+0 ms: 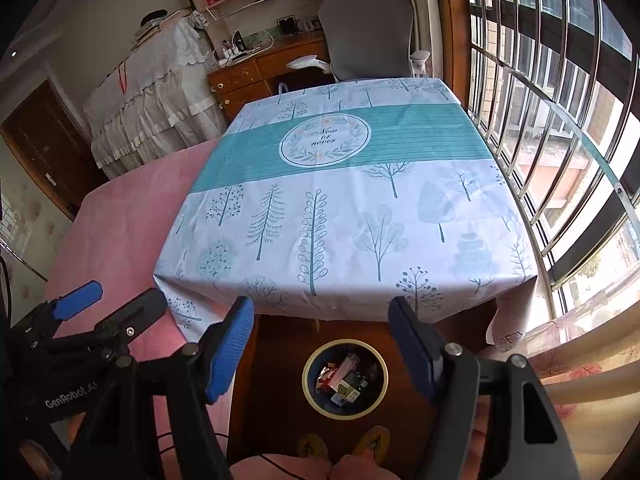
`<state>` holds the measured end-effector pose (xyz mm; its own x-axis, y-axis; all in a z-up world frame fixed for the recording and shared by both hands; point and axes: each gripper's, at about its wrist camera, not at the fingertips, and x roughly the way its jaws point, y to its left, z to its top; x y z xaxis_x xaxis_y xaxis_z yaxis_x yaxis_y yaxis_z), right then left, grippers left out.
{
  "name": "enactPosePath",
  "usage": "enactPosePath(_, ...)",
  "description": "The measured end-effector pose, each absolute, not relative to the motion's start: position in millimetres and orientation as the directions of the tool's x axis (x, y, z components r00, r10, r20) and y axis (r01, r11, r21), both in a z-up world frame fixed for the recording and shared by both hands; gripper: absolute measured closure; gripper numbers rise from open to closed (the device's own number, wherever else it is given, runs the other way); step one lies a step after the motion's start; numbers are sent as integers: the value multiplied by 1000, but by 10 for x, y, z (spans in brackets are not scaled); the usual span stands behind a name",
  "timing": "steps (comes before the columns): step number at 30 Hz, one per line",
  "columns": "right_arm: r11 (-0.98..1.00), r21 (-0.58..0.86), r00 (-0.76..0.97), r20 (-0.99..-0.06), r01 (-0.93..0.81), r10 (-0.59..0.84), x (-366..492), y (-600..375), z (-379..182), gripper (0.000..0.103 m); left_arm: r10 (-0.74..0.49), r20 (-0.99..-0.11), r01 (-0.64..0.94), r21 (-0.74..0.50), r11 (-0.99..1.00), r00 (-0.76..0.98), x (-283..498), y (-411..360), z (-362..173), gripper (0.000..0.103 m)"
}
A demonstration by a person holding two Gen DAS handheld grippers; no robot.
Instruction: Collect trash
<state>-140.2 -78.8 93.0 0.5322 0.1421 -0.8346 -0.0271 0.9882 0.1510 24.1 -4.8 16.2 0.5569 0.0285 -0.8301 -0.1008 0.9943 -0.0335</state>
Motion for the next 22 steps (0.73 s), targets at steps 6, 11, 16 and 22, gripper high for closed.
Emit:
enactPosePath(6, 988, 151, 532, -834, -27, 143, -1403, -783, 923, 33, 29, -831, -101, -33, 994, 556, 243, -47, 154, 1)
enactPosePath(11, 988, 153, 531, -835, -27, 144, -1404, -784, 927, 33, 29, -832, -101, -32, 994, 554, 240, -47, 154, 1)
enactPosePath(16, 988, 155, 530, -835, -29, 146, -1401, -794, 921, 33, 33, -833, -106, -31, 994, 553, 237, -57, 144, 1)
enactPosePath(22, 986, 163, 521, -839, -31, 156, -1401, -806, 873, 33, 43, -841, -116, -24, 993, 539, 234, -124, 89, 1)
